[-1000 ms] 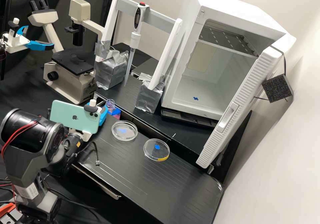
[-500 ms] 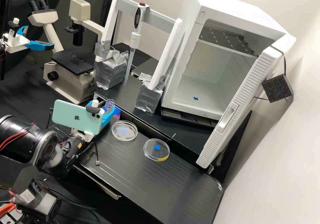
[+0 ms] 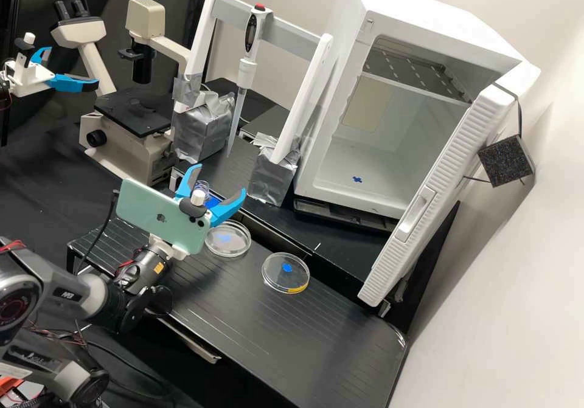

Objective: Open the bottle

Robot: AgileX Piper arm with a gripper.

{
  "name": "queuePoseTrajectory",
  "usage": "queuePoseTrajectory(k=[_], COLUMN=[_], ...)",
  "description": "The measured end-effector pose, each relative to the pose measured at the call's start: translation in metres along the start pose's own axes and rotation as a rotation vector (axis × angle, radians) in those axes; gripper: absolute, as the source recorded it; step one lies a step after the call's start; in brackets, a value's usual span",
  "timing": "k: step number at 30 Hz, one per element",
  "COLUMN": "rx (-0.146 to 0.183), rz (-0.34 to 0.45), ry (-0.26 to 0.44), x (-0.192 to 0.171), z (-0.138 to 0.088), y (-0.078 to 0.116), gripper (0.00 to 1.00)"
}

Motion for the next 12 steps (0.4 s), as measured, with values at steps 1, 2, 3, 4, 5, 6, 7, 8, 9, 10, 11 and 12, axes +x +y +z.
queuePoseTrajectory(k=[1,2,3,4,5,6,7,8,9,10,11,12], rx=[-0.001,0.002,0.007,0.01,0.017,0.024,0.029,0.042,0.06,0.079,0.088,0.101], rz=[0.011,0.031,0.066,0.087,0.109,0.118,0.122,0.119,0.118,0.118,0.113,0.112], ry=[-0.009,-0.028,-0.053,-0.07,-0.084,-0.094,-0.099,-0.096,-0.093,-0.091,-0.087,-0.085], x=[0.0017,0.003,0.0039,0.0046,0.005,0.005,0.0049,0.0048,0.0047,0.0047,0.0047,0.0047], z=[0.001,0.0025,0.004,0.0046,0.0056,0.0067,0.0073,0.0075,0.0079,0.0082,0.0081,0.0081], y=[0.001,0.0015,0.0036,0.0039,0.0058,0.0065,0.0069,0.0072,0.0077,0.0081,0.008,0.008], gripper=[1.0,1.0,1.0,1.0,1.0,1.0,1.0,1.0,1.0,1.0,1.0,1.0])
